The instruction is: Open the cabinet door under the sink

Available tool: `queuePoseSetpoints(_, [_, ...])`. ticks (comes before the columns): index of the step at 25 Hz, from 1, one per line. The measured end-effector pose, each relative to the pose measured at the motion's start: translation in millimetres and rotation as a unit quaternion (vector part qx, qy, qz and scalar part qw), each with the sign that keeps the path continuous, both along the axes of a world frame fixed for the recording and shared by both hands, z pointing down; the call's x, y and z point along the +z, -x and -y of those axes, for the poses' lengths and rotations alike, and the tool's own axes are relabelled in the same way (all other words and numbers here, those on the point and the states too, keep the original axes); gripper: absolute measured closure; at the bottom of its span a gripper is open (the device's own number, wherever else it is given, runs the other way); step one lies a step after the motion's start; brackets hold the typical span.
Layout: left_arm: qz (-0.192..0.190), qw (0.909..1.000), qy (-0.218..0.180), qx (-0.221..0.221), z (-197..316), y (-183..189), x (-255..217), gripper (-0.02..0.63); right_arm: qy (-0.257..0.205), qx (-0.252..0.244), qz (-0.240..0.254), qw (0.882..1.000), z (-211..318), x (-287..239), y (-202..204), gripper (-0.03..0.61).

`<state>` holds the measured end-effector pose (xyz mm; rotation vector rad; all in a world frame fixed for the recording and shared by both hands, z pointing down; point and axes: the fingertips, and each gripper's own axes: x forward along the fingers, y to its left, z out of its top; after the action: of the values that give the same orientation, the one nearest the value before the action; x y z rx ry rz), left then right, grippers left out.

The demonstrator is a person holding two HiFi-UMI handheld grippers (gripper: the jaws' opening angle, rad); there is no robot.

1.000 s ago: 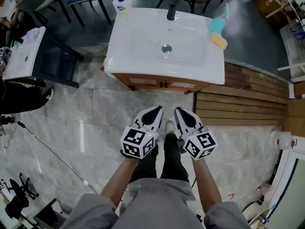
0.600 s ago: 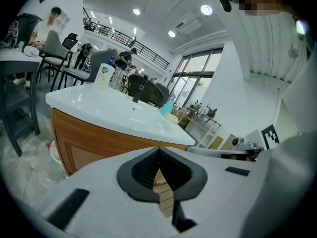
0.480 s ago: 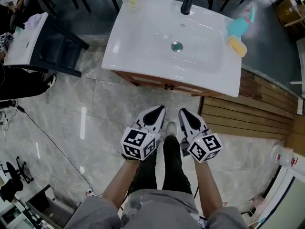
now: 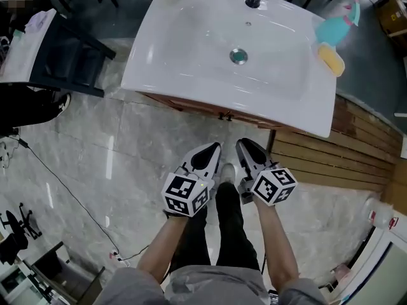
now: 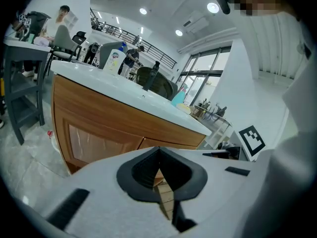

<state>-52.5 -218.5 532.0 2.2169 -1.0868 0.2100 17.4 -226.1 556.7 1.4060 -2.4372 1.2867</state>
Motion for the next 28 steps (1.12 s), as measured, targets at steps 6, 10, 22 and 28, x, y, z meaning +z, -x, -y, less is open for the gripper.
queuePoseSetpoints(6, [0.005,0.9999,0.005,-0.014,11.9,0.1,27.5,0.609,0.029,-0.004,0.014,0.999,7.7,37.6,1.0,0.511])
queuePoseSetpoints(10, [0.009,0.9998,0.007,-0.017,17.5,-0.4,47.9,0.609,0.042,0.002,0.020,0.999,13.7,63.4,1.1,0.508])
queuePoseSetpoints(22, [0.019,0.9998,0.006,-0.008,26.7,-3.2,99.8,0.609,0.113,0.039,0.067,0.991,41.6,152.7,-2.2,0.465])
queuePoseSetpoints(28, [0.022,0.9996,0.007,-0.013,32.7,2.6,117.0,0.609,0.128,0.036,0.090,0.987,57.1,171.7,3.0,0.442])
